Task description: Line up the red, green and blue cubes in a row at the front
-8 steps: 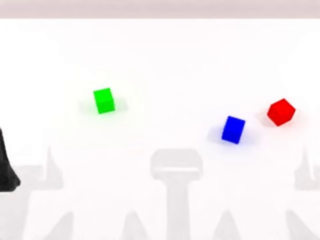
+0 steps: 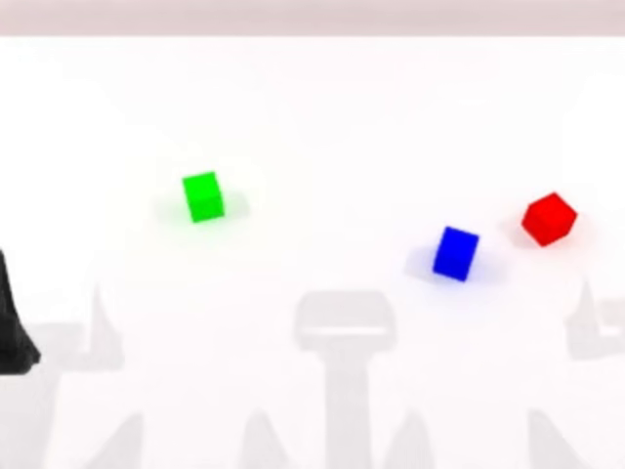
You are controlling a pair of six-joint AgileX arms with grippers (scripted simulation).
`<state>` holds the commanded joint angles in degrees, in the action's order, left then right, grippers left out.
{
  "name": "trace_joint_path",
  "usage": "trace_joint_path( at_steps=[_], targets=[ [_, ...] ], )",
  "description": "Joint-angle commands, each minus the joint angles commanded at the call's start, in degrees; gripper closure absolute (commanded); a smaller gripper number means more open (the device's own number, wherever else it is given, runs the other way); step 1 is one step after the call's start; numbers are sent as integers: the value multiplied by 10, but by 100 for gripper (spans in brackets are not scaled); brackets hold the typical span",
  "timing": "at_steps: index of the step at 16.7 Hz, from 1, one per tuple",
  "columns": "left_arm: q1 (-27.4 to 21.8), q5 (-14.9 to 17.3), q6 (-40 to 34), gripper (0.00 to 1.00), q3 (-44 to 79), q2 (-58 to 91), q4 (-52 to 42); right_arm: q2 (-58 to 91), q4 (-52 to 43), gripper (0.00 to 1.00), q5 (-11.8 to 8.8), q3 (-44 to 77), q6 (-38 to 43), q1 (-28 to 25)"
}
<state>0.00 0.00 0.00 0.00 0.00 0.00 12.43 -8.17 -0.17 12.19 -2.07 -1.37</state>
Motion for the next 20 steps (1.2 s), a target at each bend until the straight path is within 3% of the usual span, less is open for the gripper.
trace_joint_path(
  at_steps=[13,20],
  targets=[
    [0,0,0,0,0,0,0,782,-426,0,5,634,-111,-59],
    [0,0,0,0,0,0,0,1084,-592,0,5,900,-155,-84]
  ],
)
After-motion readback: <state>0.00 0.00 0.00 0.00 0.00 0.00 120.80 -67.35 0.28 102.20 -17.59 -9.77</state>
